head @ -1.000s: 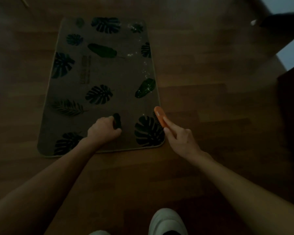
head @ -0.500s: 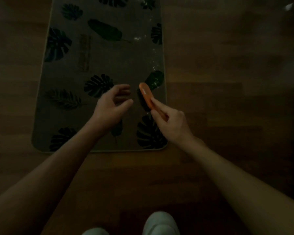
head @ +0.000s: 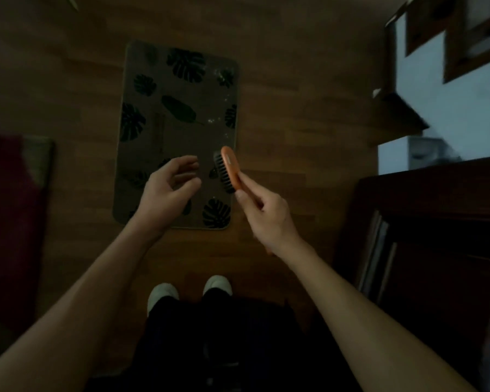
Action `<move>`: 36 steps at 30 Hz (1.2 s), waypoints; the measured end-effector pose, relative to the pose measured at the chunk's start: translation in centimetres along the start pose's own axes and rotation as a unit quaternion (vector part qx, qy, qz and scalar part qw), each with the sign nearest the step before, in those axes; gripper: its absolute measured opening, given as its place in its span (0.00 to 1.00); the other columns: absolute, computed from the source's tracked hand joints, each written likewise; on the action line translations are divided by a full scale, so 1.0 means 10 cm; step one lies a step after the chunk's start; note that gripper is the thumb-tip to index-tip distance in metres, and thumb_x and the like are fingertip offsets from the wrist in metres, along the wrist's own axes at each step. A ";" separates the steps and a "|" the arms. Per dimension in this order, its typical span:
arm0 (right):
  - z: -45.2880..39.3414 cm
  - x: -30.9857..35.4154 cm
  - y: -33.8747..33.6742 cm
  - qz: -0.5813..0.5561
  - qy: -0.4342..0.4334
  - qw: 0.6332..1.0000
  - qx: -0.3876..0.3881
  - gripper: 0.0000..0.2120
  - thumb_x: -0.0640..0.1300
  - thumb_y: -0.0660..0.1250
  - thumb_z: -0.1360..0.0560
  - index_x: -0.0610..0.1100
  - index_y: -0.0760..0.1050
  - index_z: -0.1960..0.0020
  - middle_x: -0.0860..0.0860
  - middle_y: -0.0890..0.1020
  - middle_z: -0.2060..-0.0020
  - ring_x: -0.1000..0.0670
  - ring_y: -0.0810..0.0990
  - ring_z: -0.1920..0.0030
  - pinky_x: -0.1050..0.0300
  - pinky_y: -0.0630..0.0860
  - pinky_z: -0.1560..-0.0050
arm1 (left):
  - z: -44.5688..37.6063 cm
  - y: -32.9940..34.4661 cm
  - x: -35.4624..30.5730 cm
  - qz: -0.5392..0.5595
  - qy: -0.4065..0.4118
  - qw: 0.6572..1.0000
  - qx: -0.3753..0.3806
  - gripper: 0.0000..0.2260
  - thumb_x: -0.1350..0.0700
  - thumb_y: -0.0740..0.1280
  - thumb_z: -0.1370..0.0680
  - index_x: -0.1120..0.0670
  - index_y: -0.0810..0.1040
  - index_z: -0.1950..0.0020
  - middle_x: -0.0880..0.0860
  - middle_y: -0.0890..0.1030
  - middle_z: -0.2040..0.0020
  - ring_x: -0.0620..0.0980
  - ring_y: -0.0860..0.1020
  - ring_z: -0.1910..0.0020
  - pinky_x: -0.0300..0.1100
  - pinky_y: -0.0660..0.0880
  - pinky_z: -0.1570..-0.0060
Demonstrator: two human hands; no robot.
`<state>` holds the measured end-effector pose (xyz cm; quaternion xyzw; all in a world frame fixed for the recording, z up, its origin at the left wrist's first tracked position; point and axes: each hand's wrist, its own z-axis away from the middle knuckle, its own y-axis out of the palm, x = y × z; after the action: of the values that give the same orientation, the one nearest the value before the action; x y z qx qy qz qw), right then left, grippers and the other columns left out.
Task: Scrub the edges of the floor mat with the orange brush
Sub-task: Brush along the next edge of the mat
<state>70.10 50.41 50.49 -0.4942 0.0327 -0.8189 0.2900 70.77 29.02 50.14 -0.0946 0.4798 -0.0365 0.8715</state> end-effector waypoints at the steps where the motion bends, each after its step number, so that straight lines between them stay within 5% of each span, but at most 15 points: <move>1: 0.07 0.18 -0.11 -0.001 -0.006 1.000 -0.002 0.23 0.52 0.61 0.17 0.52 0.66 0.24 0.60 0.81 0.51 0.69 0.78 0.61 0.72 0.73 0.62 | 0.09 -0.04 -0.25 -0.001 0.001 1.000 0.002 0.19 0.58 0.68 0.20 0.48 0.73 0.30 0.47 0.78 0.36 0.43 0.77 0.38 0.53 0.77 0.38; 6: 0.13 1.14 -0.86 0.005 -0.024 1.000 0.013 0.22 0.54 0.61 0.18 0.55 0.66 0.24 0.52 0.83 0.47 0.61 0.77 0.62 0.67 0.71 0.63 | 0.37 -0.15 -1.52 -0.012 0.013 0.999 -0.028 0.18 0.58 0.68 0.20 0.48 0.75 0.31 0.46 0.79 0.39 0.41 0.78 0.40 0.50 0.78 0.39; 11: -0.19 1.80 -1.55 0.060 -0.064 0.994 0.071 0.22 0.53 0.61 0.18 0.53 0.67 0.24 0.55 0.80 0.48 0.61 0.75 0.61 0.68 0.69 0.61 | 0.46 0.13 -2.33 0.014 -0.023 0.993 -0.118 0.18 0.57 0.68 0.20 0.47 0.75 0.31 0.44 0.79 0.39 0.40 0.78 0.40 0.48 0.78 0.40; 18: -0.39 2.84 -2.46 0.134 -0.127 0.964 0.190 0.21 0.50 0.61 0.17 0.53 0.67 0.24 0.55 0.81 0.61 0.57 0.78 0.67 0.59 0.77 0.64 | 0.74 0.45 -3.10 0.142 -0.074 0.957 -0.242 0.15 0.56 0.68 0.20 0.42 0.75 0.35 0.43 0.80 0.40 0.43 0.78 0.39 0.54 0.77 0.38; 24: -0.68 3.22 -2.66 0.214 -0.196 0.921 0.259 0.21 0.49 0.63 0.18 0.54 0.68 0.26 0.50 0.83 0.61 0.42 0.81 0.61 0.49 0.78 0.60 | 0.85 0.52 -3.28 0.227 -0.075 0.907 -0.347 0.15 0.56 0.68 0.20 0.45 0.76 0.33 0.44 0.80 0.40 0.43 0.79 0.40 0.53 0.77 0.39; 29: -1.12 3.23 -2.71 0.228 -0.199 0.902 0.307 0.20 0.51 0.63 0.18 0.55 0.69 0.26 0.48 0.82 0.62 0.52 0.76 0.68 0.53 0.75 0.66 | 0.65 0.75 -3.29 0.252 -0.096 0.878 -0.396 0.16 0.57 0.68 0.20 0.48 0.76 0.32 0.45 0.80 0.40 0.43 0.79 0.40 0.51 0.77 0.38; 32: -1.44 3.26 -2.71 0.240 -0.203 0.882 0.351 0.20 0.50 0.63 0.18 0.54 0.70 0.26 0.57 0.78 0.67 0.59 0.72 0.73 0.64 0.69 0.72 | 0.45 0.84 -3.35 0.255 -0.109 0.858 -0.433 0.17 0.57 0.67 0.19 0.48 0.75 0.31 0.46 0.80 0.39 0.43 0.78 0.40 0.50 0.77 0.38; 36: -2.04 3.33 -2.65 0.279 -0.224 0.833 0.421 0.21 0.50 0.63 0.18 0.53 0.70 0.26 0.55 0.82 0.60 0.60 0.75 0.71 0.67 0.70 0.71 | 0.09 1.06 -3.34 0.284 -0.135 0.790 -0.527 0.16 0.57 0.67 0.19 0.47 0.75 0.32 0.45 0.79 0.39 0.43 0.77 0.39 0.50 0.77 0.38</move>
<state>30.05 50.73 75.47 -0.4641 -0.2446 -0.5044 0.6859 53.27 44.63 76.18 -0.4022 0.3073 0.4844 0.7135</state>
